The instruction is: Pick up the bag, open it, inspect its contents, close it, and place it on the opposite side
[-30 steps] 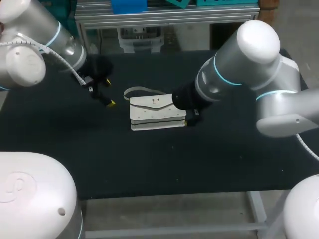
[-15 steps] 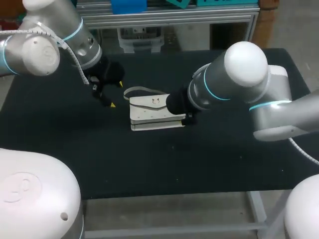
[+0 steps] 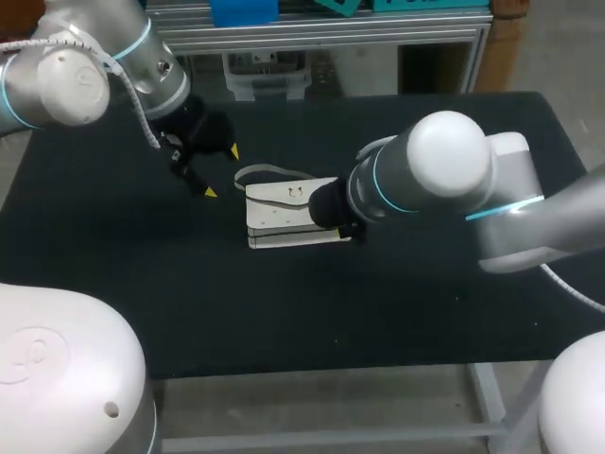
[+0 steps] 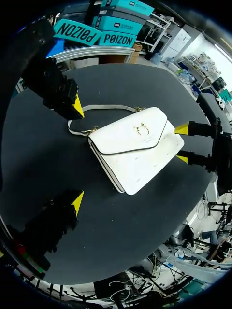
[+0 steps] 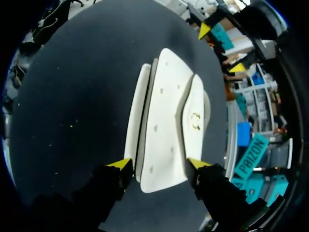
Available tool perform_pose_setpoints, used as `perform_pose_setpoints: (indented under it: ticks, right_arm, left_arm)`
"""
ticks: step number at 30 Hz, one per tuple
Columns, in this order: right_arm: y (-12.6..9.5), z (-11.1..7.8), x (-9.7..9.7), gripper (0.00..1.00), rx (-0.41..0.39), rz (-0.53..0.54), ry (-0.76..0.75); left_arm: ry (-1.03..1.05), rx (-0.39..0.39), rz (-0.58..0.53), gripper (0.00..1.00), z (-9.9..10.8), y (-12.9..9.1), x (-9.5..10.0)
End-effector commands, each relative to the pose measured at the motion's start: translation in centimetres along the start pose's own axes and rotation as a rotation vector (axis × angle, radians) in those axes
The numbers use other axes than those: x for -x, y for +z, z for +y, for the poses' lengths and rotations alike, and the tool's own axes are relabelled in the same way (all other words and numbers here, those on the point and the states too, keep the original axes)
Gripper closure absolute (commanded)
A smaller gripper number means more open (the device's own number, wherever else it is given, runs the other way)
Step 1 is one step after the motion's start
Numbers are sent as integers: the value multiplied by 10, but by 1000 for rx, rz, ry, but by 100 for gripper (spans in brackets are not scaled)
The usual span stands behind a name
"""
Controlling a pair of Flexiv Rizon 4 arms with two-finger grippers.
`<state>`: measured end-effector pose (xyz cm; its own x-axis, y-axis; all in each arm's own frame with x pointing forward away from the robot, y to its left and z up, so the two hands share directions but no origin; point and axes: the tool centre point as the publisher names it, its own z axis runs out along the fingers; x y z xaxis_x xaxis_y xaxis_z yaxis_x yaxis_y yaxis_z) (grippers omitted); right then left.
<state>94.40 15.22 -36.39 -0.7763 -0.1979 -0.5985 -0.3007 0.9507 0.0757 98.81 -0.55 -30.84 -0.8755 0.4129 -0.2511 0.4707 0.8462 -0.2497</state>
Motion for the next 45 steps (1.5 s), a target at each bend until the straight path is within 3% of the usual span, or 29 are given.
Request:
perform_pose_setpoints:
  ticks: [1, 6, 15, 16, 19, 36, 37, 45]
  right_arm:
    - [5, 5, -2, 36, -29, -38, 9]
    - [6, 7, 1, 51, -38, -46, 8]
    - [14, 6, 1, 58, -76, -49, 21]
    - [14, 6, 1, 64, -83, -52, 24]
    - [12, 5, -1, 100, -100, -70, 38]
    - [5, 7, -12, 100, -138, -122, 99]
    - [5, 7, -12, 100, -138, -122, 99]
    - [5, 7, -12, 100, -138, -122, 99]
  left_arm:
    - [1, 0, 0, 0, 0, 0, 0]
    - [1, 0, 0, 0, 0, 0, 0]
    - [1, 0, 0, 0, 0, 0, 0]
    - [1, 0, 0, 0, 0, 0, 0]
    - [1, 0, 0, 0, 0, 0, 0]
    - [1, 0, 0, 0, 0, 0, 0]
    - [83, -10, -2, 0, -3, 2, -1]
    - [360, -84, -185, 0, -17, 7, -3]
